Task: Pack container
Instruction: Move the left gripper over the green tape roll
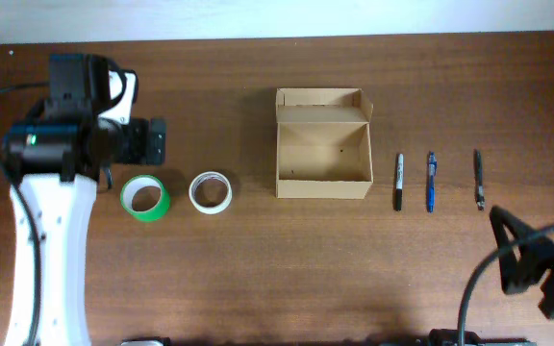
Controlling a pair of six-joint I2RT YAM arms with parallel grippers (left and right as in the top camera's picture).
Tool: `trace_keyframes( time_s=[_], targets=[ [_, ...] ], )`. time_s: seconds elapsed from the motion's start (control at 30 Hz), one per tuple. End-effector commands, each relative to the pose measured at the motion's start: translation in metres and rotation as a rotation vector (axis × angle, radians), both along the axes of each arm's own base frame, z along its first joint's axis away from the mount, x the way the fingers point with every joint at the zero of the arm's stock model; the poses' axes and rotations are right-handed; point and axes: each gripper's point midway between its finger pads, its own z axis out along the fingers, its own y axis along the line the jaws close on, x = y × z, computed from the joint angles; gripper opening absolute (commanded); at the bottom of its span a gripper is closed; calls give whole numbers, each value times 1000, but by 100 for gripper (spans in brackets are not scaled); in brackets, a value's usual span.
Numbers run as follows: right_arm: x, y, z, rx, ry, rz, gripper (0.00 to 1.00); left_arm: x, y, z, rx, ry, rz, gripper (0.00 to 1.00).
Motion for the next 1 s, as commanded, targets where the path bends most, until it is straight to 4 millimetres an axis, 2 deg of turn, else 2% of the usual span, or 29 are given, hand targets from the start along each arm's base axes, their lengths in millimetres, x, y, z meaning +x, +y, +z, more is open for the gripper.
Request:
trace_keyframes(
  time_s=[0.0, 0.07, 0.23, 0.33, 0.5, 0.63, 0.8, 0.87, 0.9, 0.97],
  targets=[
    [2, -4, -3, 2, 16, -29, 99, 21, 31, -30, 20, 75, 68, 99],
    [2, -4, -3, 3, 16, -29, 99, 25, 32, -51, -32, 134, 70, 100],
    [2, -4, -3, 5, 16, -30, 99, 25, 12, -98, -219, 294, 33, 100],
    [2, -4, -3, 5, 16, -30, 99, 25, 10, -113, -232, 347, 36, 100],
    [2, -4, -3, 5, 16, -30, 99, 37, 15, -133, -243, 359, 59, 100],
    [2, -4, -3, 6, 16, -30, 99, 39, 21, -163, -256, 431, 81, 93],
    [2, -4, -3, 8, 16, -26, 99, 39, 25, -199, -263, 516, 86, 89],
    [2, -3, -2, 9, 16, -24, 99, 39, 25, -205, -260, 529, 84, 89],
    [2, -3, -2, 9, 16, -24, 99, 40, 26, -206, -259, 528, 84, 84],
    [2, -3, -3, 9, 16, -23, 99, 43, 28, -207, -249, 517, 84, 84]
  ],
)
